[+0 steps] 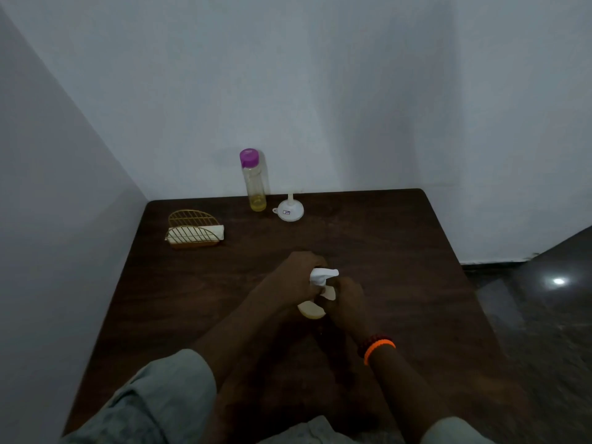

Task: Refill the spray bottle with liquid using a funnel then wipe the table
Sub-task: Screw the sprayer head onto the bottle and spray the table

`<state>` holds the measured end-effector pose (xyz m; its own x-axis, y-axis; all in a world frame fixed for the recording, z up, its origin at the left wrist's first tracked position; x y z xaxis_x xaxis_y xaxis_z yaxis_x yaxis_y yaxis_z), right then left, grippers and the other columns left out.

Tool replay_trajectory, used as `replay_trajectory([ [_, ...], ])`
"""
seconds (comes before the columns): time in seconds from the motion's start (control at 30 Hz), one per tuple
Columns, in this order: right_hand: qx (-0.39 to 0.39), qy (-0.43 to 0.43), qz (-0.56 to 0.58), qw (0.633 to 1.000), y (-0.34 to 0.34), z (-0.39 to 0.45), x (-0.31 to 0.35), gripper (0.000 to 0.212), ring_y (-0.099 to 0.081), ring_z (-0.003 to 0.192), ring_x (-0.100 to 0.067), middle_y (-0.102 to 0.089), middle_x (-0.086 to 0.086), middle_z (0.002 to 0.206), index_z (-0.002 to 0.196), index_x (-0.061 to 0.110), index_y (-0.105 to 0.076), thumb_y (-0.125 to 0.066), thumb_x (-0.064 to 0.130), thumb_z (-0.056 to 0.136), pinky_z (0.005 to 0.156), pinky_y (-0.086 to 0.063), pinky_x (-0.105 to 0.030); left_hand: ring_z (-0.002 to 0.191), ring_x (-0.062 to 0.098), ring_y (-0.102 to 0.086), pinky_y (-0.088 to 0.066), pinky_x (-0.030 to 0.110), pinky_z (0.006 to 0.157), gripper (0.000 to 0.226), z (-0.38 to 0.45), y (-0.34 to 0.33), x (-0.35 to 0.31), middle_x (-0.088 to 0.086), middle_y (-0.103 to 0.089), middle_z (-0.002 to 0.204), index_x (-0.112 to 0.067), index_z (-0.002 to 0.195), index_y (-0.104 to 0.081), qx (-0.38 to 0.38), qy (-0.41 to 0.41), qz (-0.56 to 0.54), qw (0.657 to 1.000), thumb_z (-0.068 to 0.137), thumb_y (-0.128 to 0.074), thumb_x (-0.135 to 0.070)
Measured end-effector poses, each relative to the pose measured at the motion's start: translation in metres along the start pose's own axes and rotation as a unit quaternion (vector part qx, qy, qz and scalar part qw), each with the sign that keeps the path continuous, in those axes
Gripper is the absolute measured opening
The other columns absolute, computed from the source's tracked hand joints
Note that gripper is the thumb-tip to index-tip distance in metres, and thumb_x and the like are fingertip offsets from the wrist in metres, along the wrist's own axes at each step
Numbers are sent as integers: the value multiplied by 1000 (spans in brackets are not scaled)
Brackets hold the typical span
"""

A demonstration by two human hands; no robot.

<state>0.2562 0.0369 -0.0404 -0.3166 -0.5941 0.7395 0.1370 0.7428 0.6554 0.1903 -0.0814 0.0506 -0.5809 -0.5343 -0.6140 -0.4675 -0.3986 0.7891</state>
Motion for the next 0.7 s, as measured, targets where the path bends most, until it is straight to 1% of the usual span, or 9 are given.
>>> replay_trajectory([
  [0.07,-9,0,4,1000,-1,0,-2,37,-63,94,-11,-71,-3,108,109,10,-71,-82,24,76,60,-34,-2,90,25,-67,-39,16,77,28,0,0,-2,13,-73,97,1,101,-72,15,-5,-13,1000,74,-78,-5],
  [0.13,-5,9,1,1000,-1,1,-2,35,-64,91,-10,-72,-2,105,107,12,-72,-82,24,76,59,-36,-3,94,26,-67,-41,18,81,29,-1,1,-2,15,-73,100,2,103,-72,19,1,-14,1000,74,-77,-3],
  [0.2,1,9,-4,1000,0,2,-1,29,-65,86,-6,-74,-2,101,102,12,-74,-81,22,75,59,-39,-1,96,25,-65,-46,26,89,29,-2,2,-4,14,-72,101,1,103,-72,14,4,-2,1000,77,-78,-11],
  [0.27,3,12,-4,1000,0,3,1,20,-64,71,6,-75,-3,91,91,12,-76,-82,18,73,57,-39,1,97,23,-64,-48,34,92,32,-2,2,-4,11,-71,102,-2,103,-72,10,24,14,1000,80,-80,-22],
  [0.33,3,22,1,1000,0,3,2,18,-59,65,14,-75,-2,88,88,11,-76,-83,17,73,57,-39,2,102,22,-63,-47,32,94,35,-2,2,-4,10,-70,108,-4,109,-71,15,48,22,999,82,-78,-24],
  [0.43,9,16,-2,1000,0,1,1,29,-57,73,5,-73,1,98,102,13,-74,-82,23,76,57,-40,-4,102,26,-66,-43,24,90,29,-2,1,-6,15,-72,109,1,109,-71,23,39,11,999,82,-74,-9],
  [0.5,-3,25,-3,1000,0,1,0,30,-50,69,8,-69,6,93,102,12,-73,-82,23,75,56,-38,-4,105,28,-65,-42,24,91,29,-2,0,-6,17,-72,110,3,111,-71,33,31,3,999,83,-71,-5],
  [0.6,-5,31,-8,999,0,2,3,24,-52,68,9,-68,12,86,96,14,-76,-81,20,74,59,-39,-1,106,24,-63,-48,33,98,32,-3,1,-4,12,-70,112,-3,113,-70,33,47,13,998,84,-74,-17],
  [0.7,-6,41,-8,999,0,3,3,15,-56,65,18,-54,25,65,81,15,-75,-85,17,70,66,-36,5,102,22,-61,-43,26,92,34,-2,0,-2,13,-69,108,-1,108,-70,19,54,38,998,86,-75,-27],
])
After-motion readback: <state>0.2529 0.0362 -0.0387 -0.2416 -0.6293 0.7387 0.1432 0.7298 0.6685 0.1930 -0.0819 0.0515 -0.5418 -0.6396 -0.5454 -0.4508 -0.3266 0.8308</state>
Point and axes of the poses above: each hand's wrist, its own z-axis towards the middle knuckle, its own y-axis out of the back of the hand, x = y × z, the point moved 4 cm from there along z, towards the middle knuckle
